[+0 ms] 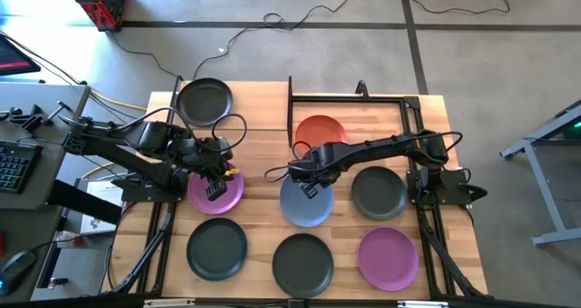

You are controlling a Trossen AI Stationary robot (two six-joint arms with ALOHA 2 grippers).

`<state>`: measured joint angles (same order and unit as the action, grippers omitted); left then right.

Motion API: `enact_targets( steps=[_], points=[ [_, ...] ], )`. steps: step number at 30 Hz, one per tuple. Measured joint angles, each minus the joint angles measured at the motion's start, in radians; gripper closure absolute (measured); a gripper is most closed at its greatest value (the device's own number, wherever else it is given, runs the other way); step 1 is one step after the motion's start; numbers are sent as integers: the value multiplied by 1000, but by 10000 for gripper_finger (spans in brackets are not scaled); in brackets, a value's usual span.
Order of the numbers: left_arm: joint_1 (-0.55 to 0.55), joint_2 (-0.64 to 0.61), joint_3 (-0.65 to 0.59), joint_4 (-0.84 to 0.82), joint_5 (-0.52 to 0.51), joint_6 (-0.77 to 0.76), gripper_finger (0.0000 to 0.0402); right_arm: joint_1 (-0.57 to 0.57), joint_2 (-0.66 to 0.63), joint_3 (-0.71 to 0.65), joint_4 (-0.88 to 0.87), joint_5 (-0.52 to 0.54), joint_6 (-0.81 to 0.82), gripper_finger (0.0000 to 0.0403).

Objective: Place and stack plates onto a shelf
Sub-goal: Stack the blue plate on top of the black plate on the shelf

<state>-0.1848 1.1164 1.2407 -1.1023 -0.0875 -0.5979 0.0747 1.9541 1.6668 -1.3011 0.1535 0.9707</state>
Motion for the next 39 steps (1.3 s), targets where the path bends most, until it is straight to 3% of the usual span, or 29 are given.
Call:
enact_targets(
  steps=[16,27,39],
  points=[
    [13,0,0,1,-1,-34,278,20,2,328,-254,176,-31,403],
    [102,0,0,47,-130,-283,273,4,1,599,-270,242,-189,403],
    [226,1,0,197,-133,-282,273,-81,1,689,-268,257,-351,403]
  ],
)
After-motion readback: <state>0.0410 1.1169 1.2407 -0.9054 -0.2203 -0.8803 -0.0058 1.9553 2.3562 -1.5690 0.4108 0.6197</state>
